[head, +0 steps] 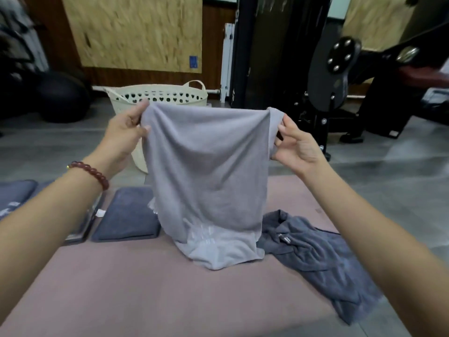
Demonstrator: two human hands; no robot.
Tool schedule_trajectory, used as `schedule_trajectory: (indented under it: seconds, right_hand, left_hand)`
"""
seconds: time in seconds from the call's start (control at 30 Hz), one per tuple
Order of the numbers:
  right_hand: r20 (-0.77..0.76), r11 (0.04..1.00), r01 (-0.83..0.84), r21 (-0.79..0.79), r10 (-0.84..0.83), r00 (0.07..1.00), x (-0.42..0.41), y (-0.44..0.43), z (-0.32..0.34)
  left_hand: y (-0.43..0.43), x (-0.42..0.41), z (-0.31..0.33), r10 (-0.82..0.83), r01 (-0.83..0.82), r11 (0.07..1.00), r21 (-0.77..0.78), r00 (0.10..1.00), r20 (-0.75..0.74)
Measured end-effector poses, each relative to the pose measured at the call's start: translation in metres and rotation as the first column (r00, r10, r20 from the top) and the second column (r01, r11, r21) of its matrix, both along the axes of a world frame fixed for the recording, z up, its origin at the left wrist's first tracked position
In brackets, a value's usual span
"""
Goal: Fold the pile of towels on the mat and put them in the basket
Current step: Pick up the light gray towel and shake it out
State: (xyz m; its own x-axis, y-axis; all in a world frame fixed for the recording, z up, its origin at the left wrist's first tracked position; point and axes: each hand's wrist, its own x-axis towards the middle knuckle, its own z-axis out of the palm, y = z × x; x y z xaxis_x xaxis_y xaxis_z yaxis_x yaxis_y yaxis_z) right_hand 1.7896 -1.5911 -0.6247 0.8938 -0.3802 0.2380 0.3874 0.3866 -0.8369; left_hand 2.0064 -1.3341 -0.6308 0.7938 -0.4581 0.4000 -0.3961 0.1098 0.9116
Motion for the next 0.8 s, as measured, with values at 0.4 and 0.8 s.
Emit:
schedule_trajectory:
  seconds: [0.4, 0.8]
  right_hand:
    - [-0.775, 0.998, 0.067, 0.008, -0.036, 0.631, 0.0, 0.043, -0.108]
    - [-0.855, 0.806, -0.371, -0.461, -0.292, 0.428, -0.052, 0.12, -0.228]
  left_hand:
    - [0.017, -0.049, -0.112, 0.01, 0.072, 0.93, 0.36, 0.975, -0.221]
    - [0.082, -0.077, -0.223, 0.033, 0.317, 0.63, 0.709, 0.901, -0.432]
